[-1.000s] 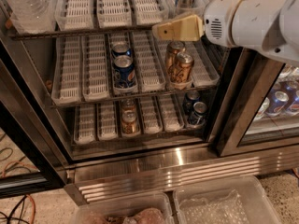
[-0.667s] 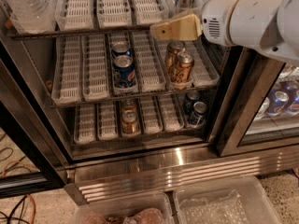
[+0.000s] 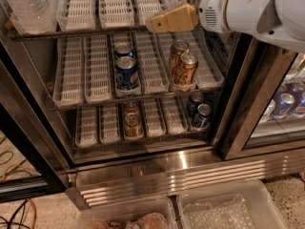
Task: Pick 7up can from top shelf of fridge
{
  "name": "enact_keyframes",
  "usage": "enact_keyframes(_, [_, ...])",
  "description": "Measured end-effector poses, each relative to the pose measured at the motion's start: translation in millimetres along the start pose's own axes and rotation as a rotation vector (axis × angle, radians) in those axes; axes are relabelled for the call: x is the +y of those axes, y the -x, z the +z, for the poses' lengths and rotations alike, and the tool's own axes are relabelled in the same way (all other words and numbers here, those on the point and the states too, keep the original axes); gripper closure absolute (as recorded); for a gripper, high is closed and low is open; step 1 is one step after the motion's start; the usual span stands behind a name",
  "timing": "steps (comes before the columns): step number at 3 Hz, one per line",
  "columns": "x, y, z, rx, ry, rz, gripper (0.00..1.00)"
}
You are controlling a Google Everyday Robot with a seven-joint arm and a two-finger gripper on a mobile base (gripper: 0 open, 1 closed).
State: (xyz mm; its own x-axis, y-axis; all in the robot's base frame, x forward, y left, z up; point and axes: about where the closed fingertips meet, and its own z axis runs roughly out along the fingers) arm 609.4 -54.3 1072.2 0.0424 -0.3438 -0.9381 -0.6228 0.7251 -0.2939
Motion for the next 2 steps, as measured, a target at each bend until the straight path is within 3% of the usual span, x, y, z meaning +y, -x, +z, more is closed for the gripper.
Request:
enact_keyframes(1, [-7.9,-0.3,6.1,0.008,0.034,-0.021,0.00])
enact_keyframes(2, [-18.2,-9.5,5.0,0.064,0.019,-0.029,0.00])
